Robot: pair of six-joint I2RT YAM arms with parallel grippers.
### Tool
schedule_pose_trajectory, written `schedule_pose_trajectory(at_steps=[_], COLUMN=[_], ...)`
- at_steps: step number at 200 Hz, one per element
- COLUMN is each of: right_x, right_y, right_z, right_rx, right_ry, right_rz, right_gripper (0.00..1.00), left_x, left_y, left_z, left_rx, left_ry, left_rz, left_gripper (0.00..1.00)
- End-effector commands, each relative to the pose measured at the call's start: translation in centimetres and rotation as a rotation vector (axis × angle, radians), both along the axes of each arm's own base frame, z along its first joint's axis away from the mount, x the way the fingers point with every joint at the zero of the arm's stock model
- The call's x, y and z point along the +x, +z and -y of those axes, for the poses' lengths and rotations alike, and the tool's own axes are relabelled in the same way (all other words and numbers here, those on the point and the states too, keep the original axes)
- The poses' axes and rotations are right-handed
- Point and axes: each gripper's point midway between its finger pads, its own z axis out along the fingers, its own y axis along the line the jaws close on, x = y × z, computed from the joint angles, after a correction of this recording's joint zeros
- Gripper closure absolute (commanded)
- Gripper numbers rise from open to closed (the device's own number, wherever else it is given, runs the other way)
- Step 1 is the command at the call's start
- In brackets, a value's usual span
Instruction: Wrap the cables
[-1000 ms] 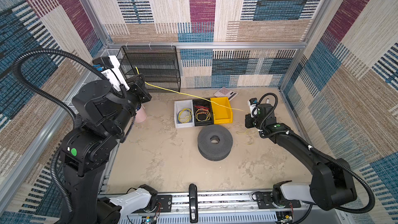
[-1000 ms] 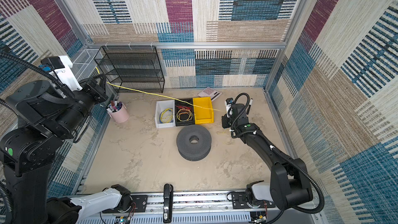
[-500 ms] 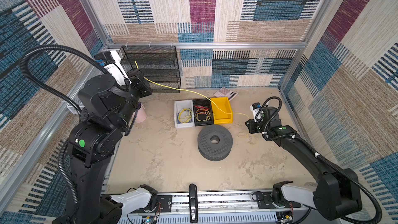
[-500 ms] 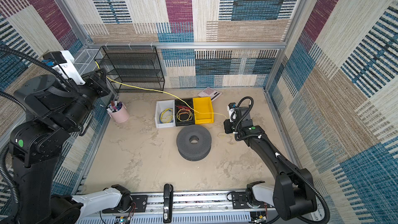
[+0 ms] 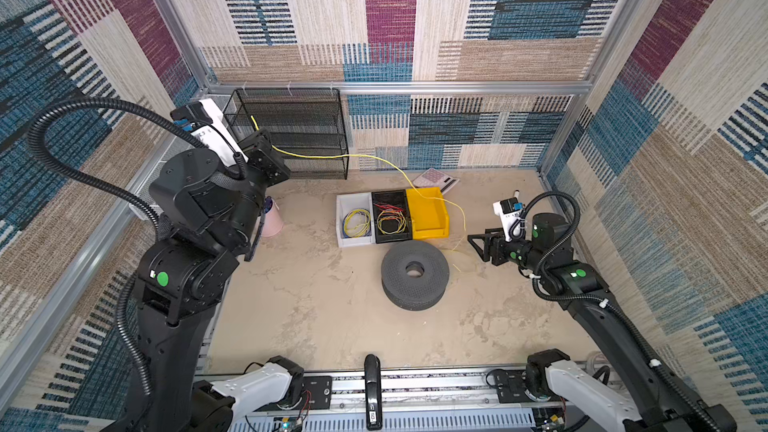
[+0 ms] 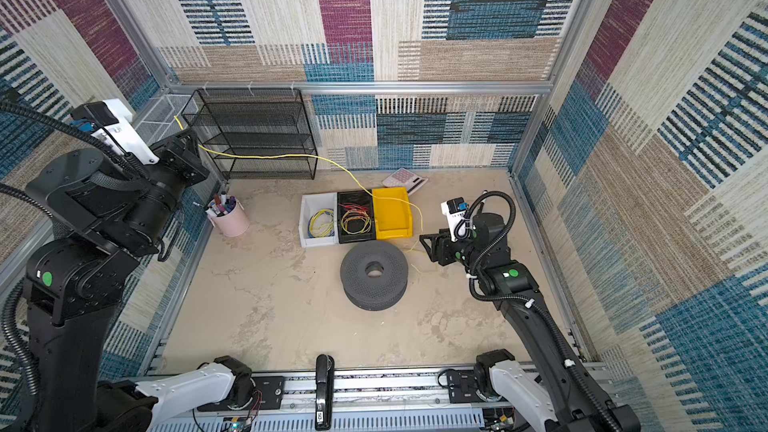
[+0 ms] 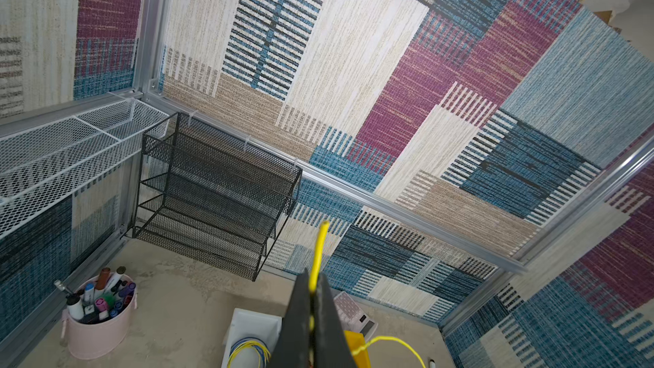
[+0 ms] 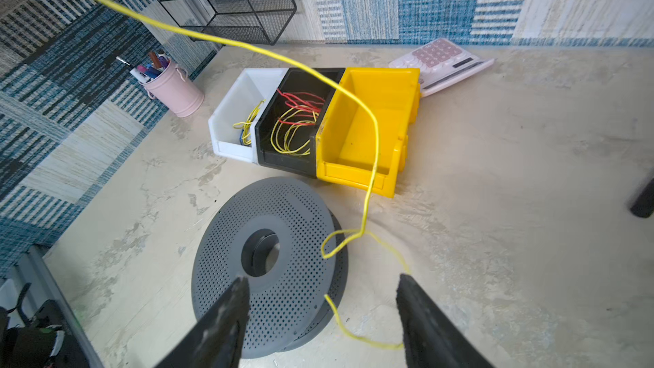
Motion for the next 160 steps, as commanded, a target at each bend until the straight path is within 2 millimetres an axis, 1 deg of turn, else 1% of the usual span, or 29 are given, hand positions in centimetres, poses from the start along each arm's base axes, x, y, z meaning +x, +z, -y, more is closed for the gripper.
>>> schedule_pose_trajectory(at_steps=[1,17,31,39,55,63,71,77,94,103,113,127,140,150,160], right_x=[-1.2,-1.9,-2.3,-2.8,-3.3,-3.1,-2.7,-2.4,-1.5,-1.1,-0.7,-0.4,-0.5,-0.6,-0.8], right_y=[-2.6,-3.8,-4.8,-4.6,-3.6,-3.1,-3.3,-3.8,-5.7,-6.5,-8.0,-10.0,-11.4,-11.9,-12.4], right_z=[-1.2,-1.8,-1.8,-2.3,-2.5,-2.0,-1.5,-1.2,-0.5,-0.2,0.3,0.8,0.9,0.8,0.6], right_rx=[0.066,0.105,0.112,0.133,0.172,0.179,0.178,0.178,0.188,0.195,0.193,0.201,0.224,0.254,0.288], right_ry=[0.042,0.068,0.061,0.092,0.1,0.061,0.013,-0.019,-0.096,-0.125,-0.167,-0.195,-0.203,-0.198,-0.186], right_rz=[-0.162,-0.226,-0.266,-0.269,-0.239,-0.219,-0.213,-0.224,-0.255,-0.256,-0.277,-0.31,-0.338,-0.349,-0.365], right_gripper=[0.34,0.32,0.31,0.3,0.26,0.25,0.26,0.27,0.36,0.37,0.39,0.39,0.35,0.28,0.25], left_x=[0.0,0.2,0.4,0.5,0.8,0.9,0.8,0.7,0.8,1.1,1.4,1.5,1.5,1.4,1.3], left_y=[1.0,1.2,1.4,1.6,1.6,1.6,1.7,1.8,1.7,1.5,1.2,1.0,1.0,0.9,0.9], left_z=[-0.8,-0.9,-1.0,-1.0,-0.7,-0.4,-0.3,-0.1,0.6,1.4,2.2,2.6,2.7,2.8,2.8], left_rx=[-0.01,0.004,0.019,0.029,0.035,0.03,0.024,0.02,-0.007,-0.022,-0.039,-0.056,-0.068,-0.072,-0.073], left_ry=[0.049,0.058,0.072,0.079,0.065,0.053,0.043,0.032,-0.01,-0.05,-0.088,-0.11,-0.121,-0.128,-0.131], left_rz=[0.036,0.046,0.046,0.043,0.045,0.047,0.051,0.058,0.055,0.047,0.033,0.024,0.029,0.028,0.024], left_gripper=[1.0,1.0,1.0,1.0,1.0,1.0,1.0,1.0,1.0,1.0,1.0,1.0,1.0,1.0,1.0])
